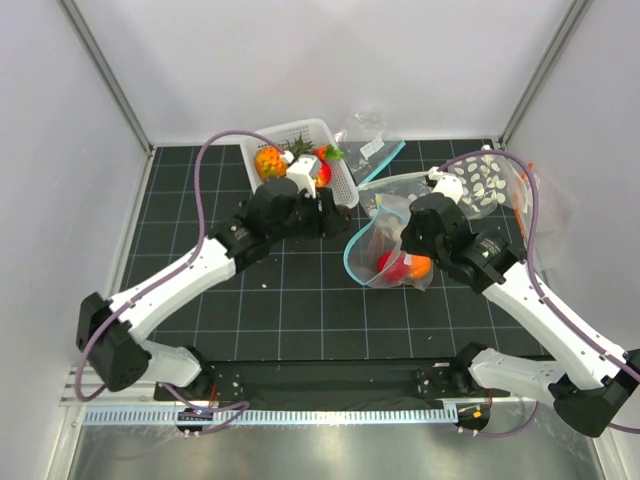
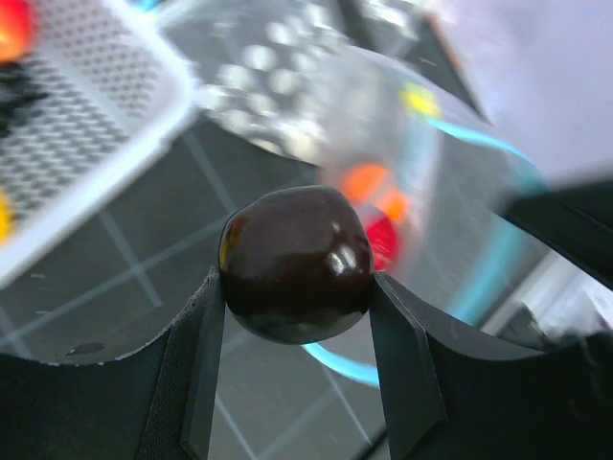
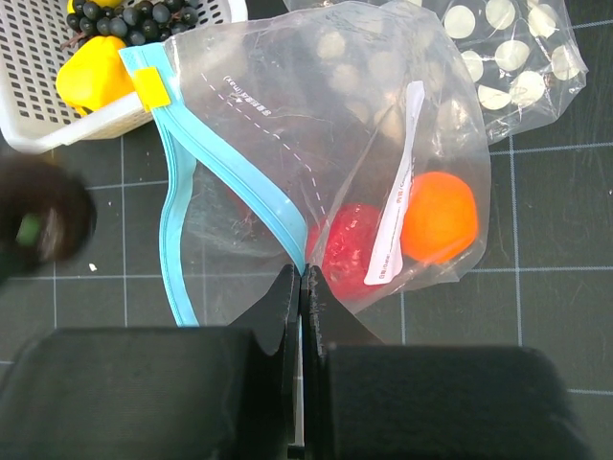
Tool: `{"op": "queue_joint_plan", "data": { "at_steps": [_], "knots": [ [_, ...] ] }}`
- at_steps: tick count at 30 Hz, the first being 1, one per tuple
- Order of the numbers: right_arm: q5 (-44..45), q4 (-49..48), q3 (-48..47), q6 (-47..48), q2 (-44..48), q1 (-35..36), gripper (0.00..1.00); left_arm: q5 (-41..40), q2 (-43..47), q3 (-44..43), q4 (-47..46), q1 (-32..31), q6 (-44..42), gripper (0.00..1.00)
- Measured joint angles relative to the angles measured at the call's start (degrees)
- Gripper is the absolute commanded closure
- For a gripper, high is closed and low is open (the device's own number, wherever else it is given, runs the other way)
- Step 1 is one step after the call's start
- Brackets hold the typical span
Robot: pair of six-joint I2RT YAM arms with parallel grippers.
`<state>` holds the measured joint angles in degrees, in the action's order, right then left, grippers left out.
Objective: Place the food in the zip-top bag and seal the zipper
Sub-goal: Pick up the fake fruit from the bin, then place the fake fruit in the zipper food storage bag.
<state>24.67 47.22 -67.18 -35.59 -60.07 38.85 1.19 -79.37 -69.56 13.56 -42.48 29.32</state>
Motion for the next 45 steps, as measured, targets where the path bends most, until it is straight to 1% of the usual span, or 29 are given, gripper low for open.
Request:
{"op": "queue_joint_plan", "data": {
  "at_steps": [2,6,10,13,17,23,25,28,29,30,31,32,33,34,41,45],
  "knots": [
    [0.00,0.00,0.00,0.13,-0.17,0.00,0.99,0.11,3.89,1.64,-0.07,-3.61,0.37,0.84],
    [-0.09,-0.02,0.00,0.35,-0.42,0.00,0.99,0.00,10.05,3.02,-0.28,-7.96,0.72,0.85],
    [-0.66,-0.07,-0.11,0.52,-0.59,0.00,0.99,0.00,11.10,3.06,-1.33,-9.75,0.87,0.85],
    [-1.22,-0.04,-0.22,0.61,-0.70,0.00,0.99,0.07,8.61,3.06,-1.57,-10.56,1.36,0.85],
    [-1.97,0.35,-1.25,0.87,-0.72,0.00,0.99,0.63,2.45,2.54,-1.73,-11.32,1.73,0.85],
    [-2.40,1.01,-2.71,1.01,-0.70,0.00,0.99,2.60,-7.74,-3.19,-2.08,-11.87,1.73,0.86],
    [-2.36,1.31,-2.93,1.01,-0.70,0.00,0.99,3.08,-9.86,-5.05,-2.54,-12.02,1.73,0.83],
    [-2.36,1.49,-3.02,1.01,-0.68,0.00,0.99,3.15,-11.93,-6.93,-3.74,-12.37,1.73,0.59],
    [-2.36,1.53,-3.02,0.98,-0.68,0.00,0.99,3.13,-12.44,-7.41,-3.82,-12.48,1.73,0.37],
    [-2.34,1.62,-3.02,1.01,-0.68,0.00,0.99,3.02,-12.92,-7.91,-4.04,-12.55,1.70,0.24],
    [-2.34,1.66,-3.02,0.98,-0.66,0.00,0.99,2.89,-13.44,-8.44,-4.13,-12.61,1.66,0.16],
    [-2.29,1.68,-3.02,0.98,-0.66,0.00,0.99,2.58,-13.88,-8.90,-4.24,-12.63,1.51,0.04],
    [-2.19,1.70,-3.02,0.98,-0.61,0.00,0.99,2.32,-14.27,-9.27,-4.35,-12.66,1.27,0.00],
    [-1.81,1.73,-3.02,0.98,-0.57,0.00,0.99,2.01,-14.43,-9.42,-4.33,-12.66,1.36,0.00],
    [-1.20,1.79,-3.02,0.98,0.63,-0.15,0.99,1.44,-13.40,-9.25,-4.20,-12.66,0.70,0.00],
    [-0.90,1.73,-3.02,1.01,0.92,-0.17,0.99,1.14,-9.57,-8.04,-2.99,-12.66,0.00,0.01]
  ]
}}
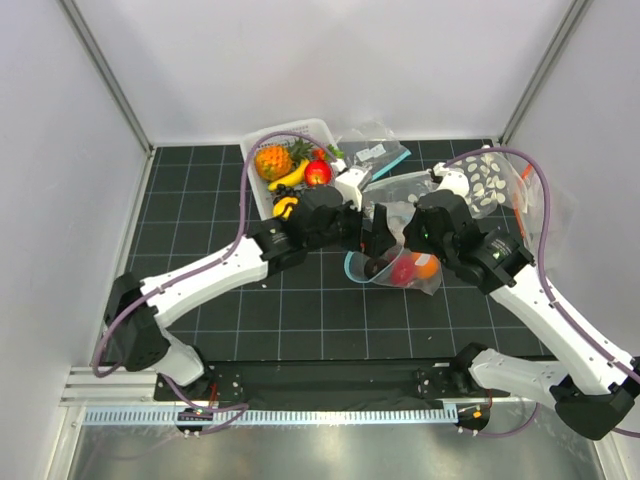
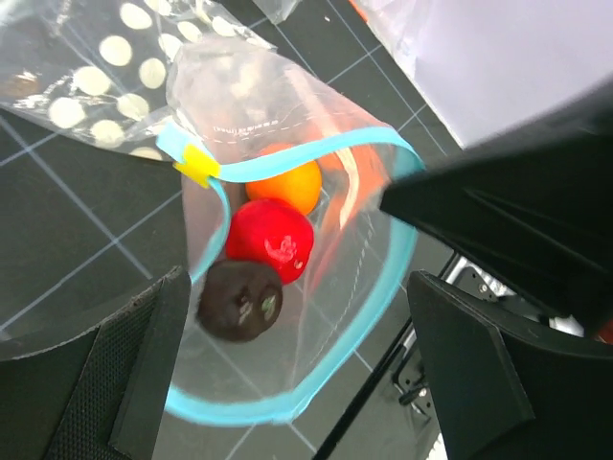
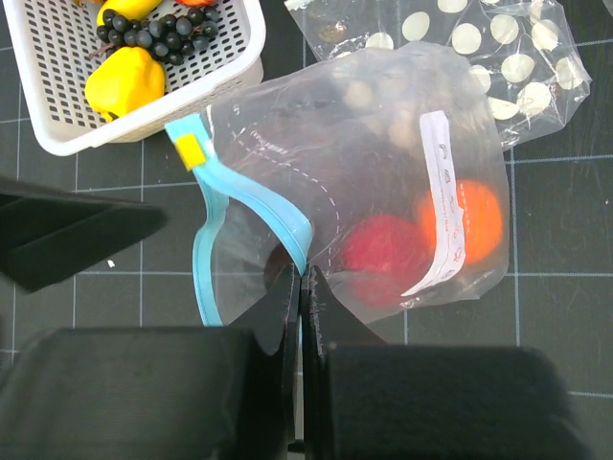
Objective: Place the food in the zip-top bag and seal the zipper
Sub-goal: Place the fake fruit in the zipper food storage bag, then pick up the fake vegetable from the bin.
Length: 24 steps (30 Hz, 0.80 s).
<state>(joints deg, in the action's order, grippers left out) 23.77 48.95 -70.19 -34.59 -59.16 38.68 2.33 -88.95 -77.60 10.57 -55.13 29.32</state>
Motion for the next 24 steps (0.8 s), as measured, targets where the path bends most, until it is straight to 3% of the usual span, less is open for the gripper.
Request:
{"op": "queue_joint_plan", "data": {
  "at_steps": [7,12,16,24],
  "knots": [
    [0.07,-0.02,0.02,0.00,0.04,0.00,0.99,-5.75,8.55,0.72,5.22,1.40,-2.97,0.00],
    [0.07,-0.33,0.68,0.07,0.81,0.00,0.99,-7.13,8.33,-0.02,10.36,10.95,-4.15,0.00],
    [0.04,-0.46,0.79,0.17,1.11,0.00,0.99,-11.10,-1.51,-8.33,19.06,18.88,-6.29,0.00],
    [-0.20,-0.57,1.16,0.22,1.14,0.00,0.99,-15.10,-22.14,-19.41,25.99,25.81,-10.38,0.00]
  ]
}}
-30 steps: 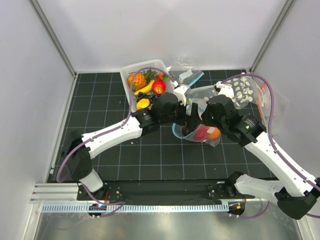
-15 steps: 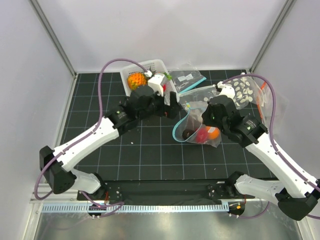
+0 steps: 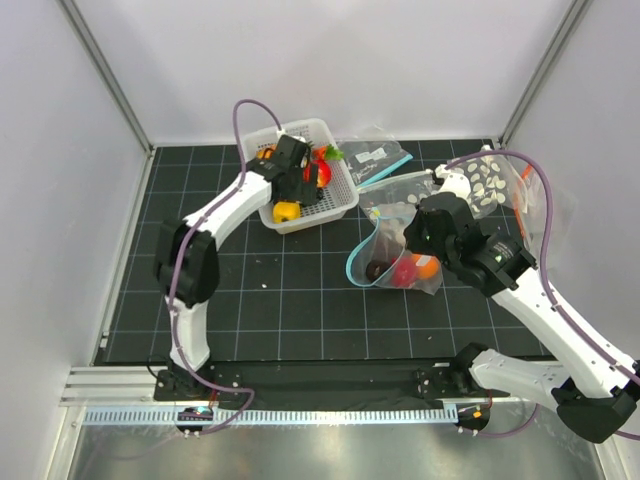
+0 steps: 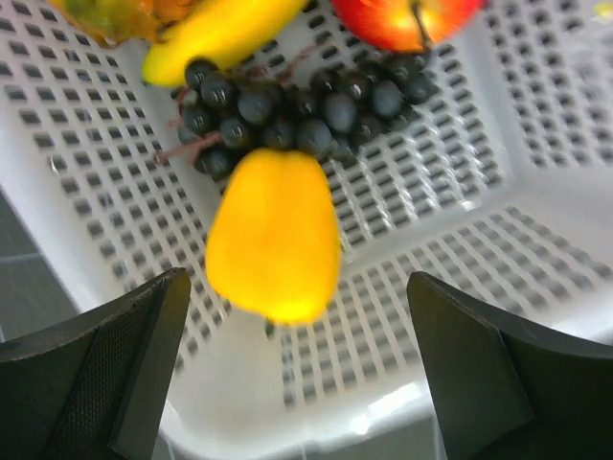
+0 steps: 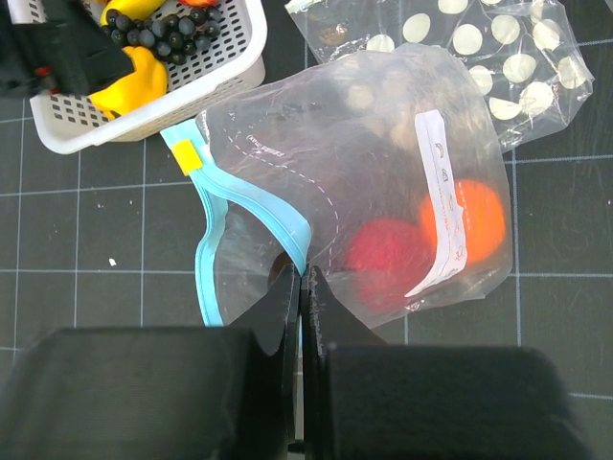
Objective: Place the food in the zip-top bag and seal the zipper
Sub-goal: Pick up the fake vegetable from the bin.
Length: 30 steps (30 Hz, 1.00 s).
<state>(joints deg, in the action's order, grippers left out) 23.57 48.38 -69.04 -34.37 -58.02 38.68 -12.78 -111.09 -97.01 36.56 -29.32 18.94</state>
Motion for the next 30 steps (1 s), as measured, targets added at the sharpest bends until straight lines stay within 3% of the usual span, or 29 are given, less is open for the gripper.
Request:
{"op": "queue_joint_plan", "data": {
  "at_steps": [6,18,23,24,26,27,28,30],
  "knots": [
    [-0.24,-0.35,0.17,0.00,0.00,-0.02,0.99,-1.38,-12.63,-12.46,4.35,1.81,-1.40,0.02],
    [-0.42,-0.85,0.74,0.00,0.00,-0.02,0.99,0.57,-14.53,-12.98,6.86,2.05,-1.01,0.51],
    [-0.39,-0.87,0.94,0.00,0.04,-0.02,0.99,0.59,-13.70,-12.35,7.19,2.08,-1.07,0.58],
    [-0.39,-0.87,0.96,0.00,0.04,-0.02,0.99,0.61,-13.27,-12.13,7.28,2.08,-1.11,0.53],
    [-0.39,-0.87,1.01,0.00,0.07,-0.02,0.99,0.59,-11.76,-11.17,7.48,2.08,-1.33,0.26],
    [-0.39,-0.87,1.07,0.00,0.11,-0.02,0.99,0.61,-10.75,-10.67,7.61,2.08,-1.38,0.05],
    [-0.39,-0.90,1.14,0.00,0.17,-0.02,0.99,0.61,-9.79,-10.27,7.67,2.08,-1.40,0.00],
    [-0.42,-0.92,1.18,0.00,0.35,0.00,0.99,0.55,-8.26,-9.94,7.89,2.08,-0.52,0.00]
  ]
}}
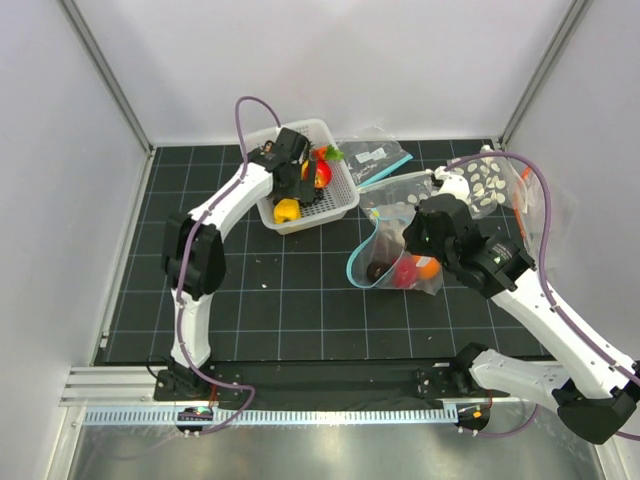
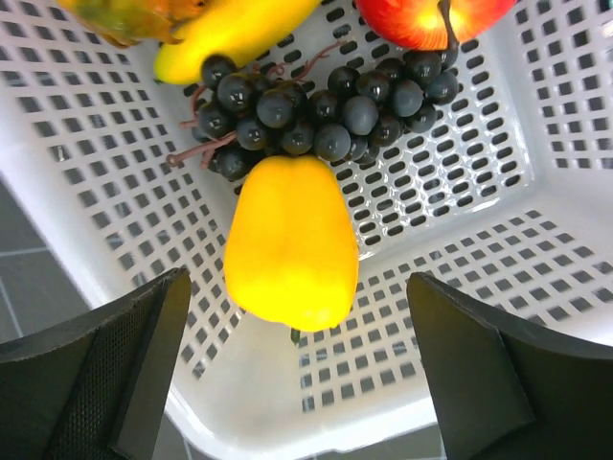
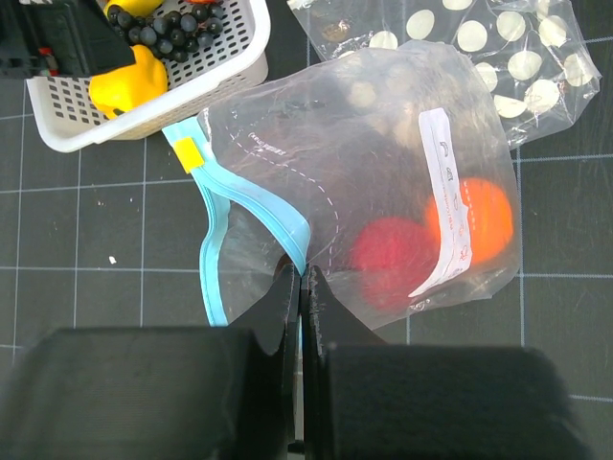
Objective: Place the food in the zip-top bag and seal the zipper
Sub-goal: Pick up the fake vegetable from the bin, then place the fake vegetable in the zipper food storage bag.
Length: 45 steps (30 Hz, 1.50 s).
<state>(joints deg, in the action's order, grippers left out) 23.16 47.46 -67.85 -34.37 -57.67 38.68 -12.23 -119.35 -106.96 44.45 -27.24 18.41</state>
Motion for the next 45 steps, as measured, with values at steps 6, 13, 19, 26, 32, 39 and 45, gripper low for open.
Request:
{"op": "queue_joint_plan", "data": {
  "at_steps": [6,13,19,26,32,39,45],
  "knots": [
    [-0.22,-0.13,0.04,0.00,0.07,-0.02,0.99,-0.63,-0.15,-1.66,3.08,0.00,0.15,0.00],
    [-0.26,-0.22,0.35,-0.02,0.63,-0.02,0.99,-0.20,-6.47,-3.61,7.63,0.00,0.22,0.07],
    [-0.26,-0.24,0.37,-0.02,0.85,-0.02,0.99,1.14,-7.41,-3.74,9.86,0.31,0.33,0.32],
    [-0.22,-0.24,0.74,-0.02,1.25,-0.02,0.99,2.36,-6.82,-3.50,8.92,0.50,-0.42,0.61],
    [-0.22,-0.26,0.96,-0.02,1.33,-0.02,0.99,5.46,1.81,2.36,3.17,0.52,-0.46,0.61],
    [-0.20,-0.28,0.96,0.00,1.33,-0.02,0.99,10.91,19.04,9.75,-6.05,0.22,0.81,0.61],
    [-0.15,-0.28,0.96,0.09,1.29,-0.02,0.99,18.40,32.35,22.62,-15.67,-3.06,4.22,0.62]
  ]
}}
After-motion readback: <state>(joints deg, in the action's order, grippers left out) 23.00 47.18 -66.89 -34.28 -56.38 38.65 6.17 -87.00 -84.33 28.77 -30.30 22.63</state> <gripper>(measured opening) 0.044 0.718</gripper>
